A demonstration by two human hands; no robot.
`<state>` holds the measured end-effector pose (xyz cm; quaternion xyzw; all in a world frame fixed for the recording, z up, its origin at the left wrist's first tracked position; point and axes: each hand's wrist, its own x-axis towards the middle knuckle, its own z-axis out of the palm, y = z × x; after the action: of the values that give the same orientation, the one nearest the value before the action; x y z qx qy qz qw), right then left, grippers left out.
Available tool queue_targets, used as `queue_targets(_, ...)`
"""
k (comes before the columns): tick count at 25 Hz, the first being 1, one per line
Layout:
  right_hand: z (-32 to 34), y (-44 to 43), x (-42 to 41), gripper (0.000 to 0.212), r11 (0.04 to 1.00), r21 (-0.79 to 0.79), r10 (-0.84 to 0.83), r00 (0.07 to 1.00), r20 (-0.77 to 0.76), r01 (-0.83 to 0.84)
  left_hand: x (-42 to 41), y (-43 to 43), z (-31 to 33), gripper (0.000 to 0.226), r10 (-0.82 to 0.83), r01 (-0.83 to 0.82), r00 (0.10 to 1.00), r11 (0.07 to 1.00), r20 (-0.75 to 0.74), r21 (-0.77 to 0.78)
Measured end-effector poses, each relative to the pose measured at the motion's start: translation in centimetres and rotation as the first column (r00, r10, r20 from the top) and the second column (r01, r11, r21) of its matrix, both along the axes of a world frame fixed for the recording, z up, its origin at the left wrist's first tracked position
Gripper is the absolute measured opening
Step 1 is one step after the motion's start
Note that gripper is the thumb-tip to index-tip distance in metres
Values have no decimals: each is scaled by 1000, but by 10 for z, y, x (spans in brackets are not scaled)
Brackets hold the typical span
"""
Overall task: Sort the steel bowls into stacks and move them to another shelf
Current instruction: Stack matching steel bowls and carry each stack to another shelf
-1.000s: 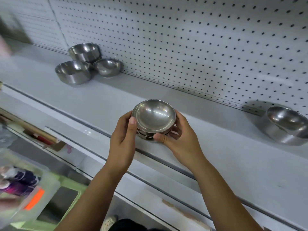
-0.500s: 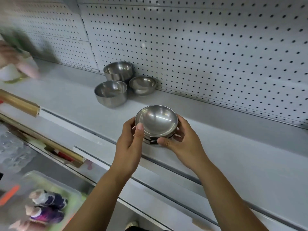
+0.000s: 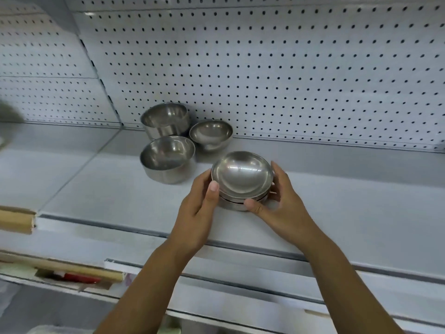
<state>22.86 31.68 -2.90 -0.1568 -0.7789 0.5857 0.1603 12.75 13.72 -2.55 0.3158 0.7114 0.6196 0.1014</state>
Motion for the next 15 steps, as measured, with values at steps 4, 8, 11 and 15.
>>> queue_targets(4, 2, -14, -13, 146, 998, 22, -56, 998, 31, 56, -12, -8, 4, 38, -19, 20, 999, 1000, -43, 19)
queue_targets(8, 4, -21, -35, 148, 983, 60, -173, 984, 28, 172, -33, -14, 19, 34, 275, -265, 958, 958, -84, 110)
queue_targets(11, 3, -21, -45, 140, 964, 73, -258, 966, 12, 256, -61, -9, 37, 30, 269, -270, 934, 962, -235, 28)
queue_targets(15, -1, -20, -42, 134, 928, 49, -368, 929, -27, 369, -114, 25, 64, 27, 96, -215, 868, 957, -487, -193)
